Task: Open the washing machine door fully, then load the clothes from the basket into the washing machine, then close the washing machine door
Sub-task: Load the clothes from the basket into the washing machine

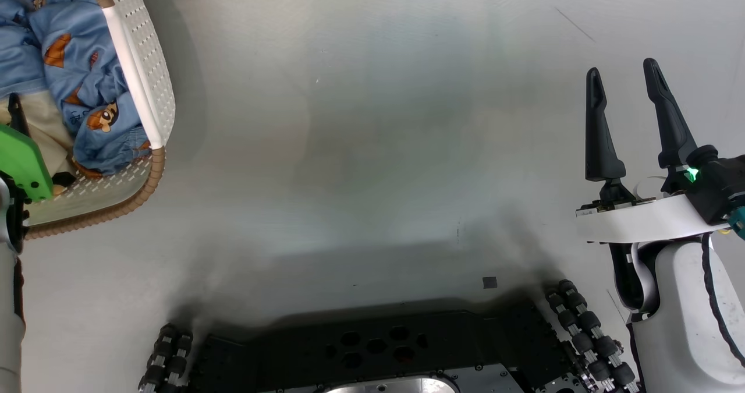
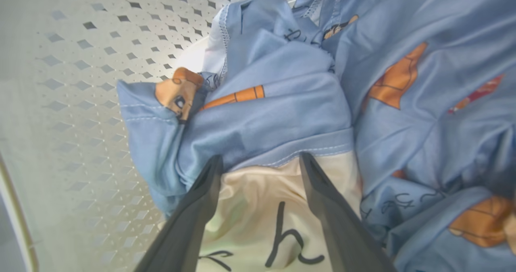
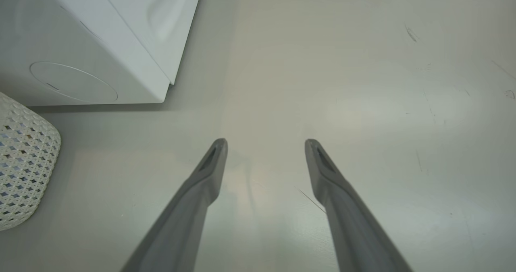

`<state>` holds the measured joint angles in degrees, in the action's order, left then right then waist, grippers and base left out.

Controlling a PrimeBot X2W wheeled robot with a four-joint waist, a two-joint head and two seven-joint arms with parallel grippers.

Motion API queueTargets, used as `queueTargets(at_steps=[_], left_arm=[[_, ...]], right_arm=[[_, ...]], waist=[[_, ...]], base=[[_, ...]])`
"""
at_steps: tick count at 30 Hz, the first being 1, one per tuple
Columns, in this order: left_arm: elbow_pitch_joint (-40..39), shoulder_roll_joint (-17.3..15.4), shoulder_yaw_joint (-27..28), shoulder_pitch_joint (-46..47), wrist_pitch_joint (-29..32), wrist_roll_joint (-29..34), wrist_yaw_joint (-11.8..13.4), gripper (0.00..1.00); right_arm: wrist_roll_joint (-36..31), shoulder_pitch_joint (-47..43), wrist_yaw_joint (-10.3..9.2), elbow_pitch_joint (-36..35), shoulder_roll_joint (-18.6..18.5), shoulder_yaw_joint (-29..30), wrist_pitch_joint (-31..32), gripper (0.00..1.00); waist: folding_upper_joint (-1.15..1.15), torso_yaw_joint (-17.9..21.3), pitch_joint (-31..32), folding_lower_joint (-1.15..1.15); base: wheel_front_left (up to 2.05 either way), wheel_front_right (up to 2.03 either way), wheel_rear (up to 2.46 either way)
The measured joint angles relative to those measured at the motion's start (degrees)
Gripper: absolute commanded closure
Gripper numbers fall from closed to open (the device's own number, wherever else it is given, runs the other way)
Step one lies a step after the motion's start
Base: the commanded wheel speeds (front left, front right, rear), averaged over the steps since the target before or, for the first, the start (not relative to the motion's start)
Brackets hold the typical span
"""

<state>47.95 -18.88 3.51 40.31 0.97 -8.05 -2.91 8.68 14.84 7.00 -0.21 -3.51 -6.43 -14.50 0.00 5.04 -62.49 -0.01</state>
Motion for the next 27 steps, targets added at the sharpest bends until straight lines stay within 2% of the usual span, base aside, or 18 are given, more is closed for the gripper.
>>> queueTargets(at_steps=[8,9,10,12,19,27], left_arm=[[3.2,-0.3,0.0,2.4,0.0,0.0,0.0,0.00],[3.7,-0.3,0.0,2.6,0.0,0.0,0.0,0.16],[4.1,-0.3,0.0,2.6,0.1,0.0,0.0,0.54],[5.5,-0.3,0.0,2.9,0.5,-0.1,0.0,1.00],[9.2,-0.1,0.4,3.2,-0.1,-1.1,-0.6,1.00],[11.4,0.8,0.3,3.7,-4.5,-1.2,-1.6,1.00]], right_arm=[[0.4,0.1,0.00,0.3,0.1,0.0,0.0,0.00],[0.4,0.2,0.00,0.3,0.1,0.0,0.0,0.00],[0.4,0.3,0.00,0.3,0.1,0.0,0.0,0.00],[0.4,0.7,0.00,0.5,0.1,0.0,0.0,0.00],[0.4,1.1,0.00,0.8,0.2,0.5,0.0,0.00],[0.4,1.8,0.00,1.5,0.2,1.2,0.0,0.00]], waist=[[0.00,0.6,0.1,0.00],[0.00,0.7,0.1,0.00],[0.00,0.7,0.2,0.00],[0.00,0.8,0.4,0.00],[0.00,0.8,1.8,0.01],[0.00,0.6,4.1,0.01]], base=[[0.00,0.00,0.00],[0.00,0.00,0.00],[0.00,0.00,0.00],[0.00,0.00,0.00],[0.00,0.00,0.00],[0.00,0.00,0.00]])
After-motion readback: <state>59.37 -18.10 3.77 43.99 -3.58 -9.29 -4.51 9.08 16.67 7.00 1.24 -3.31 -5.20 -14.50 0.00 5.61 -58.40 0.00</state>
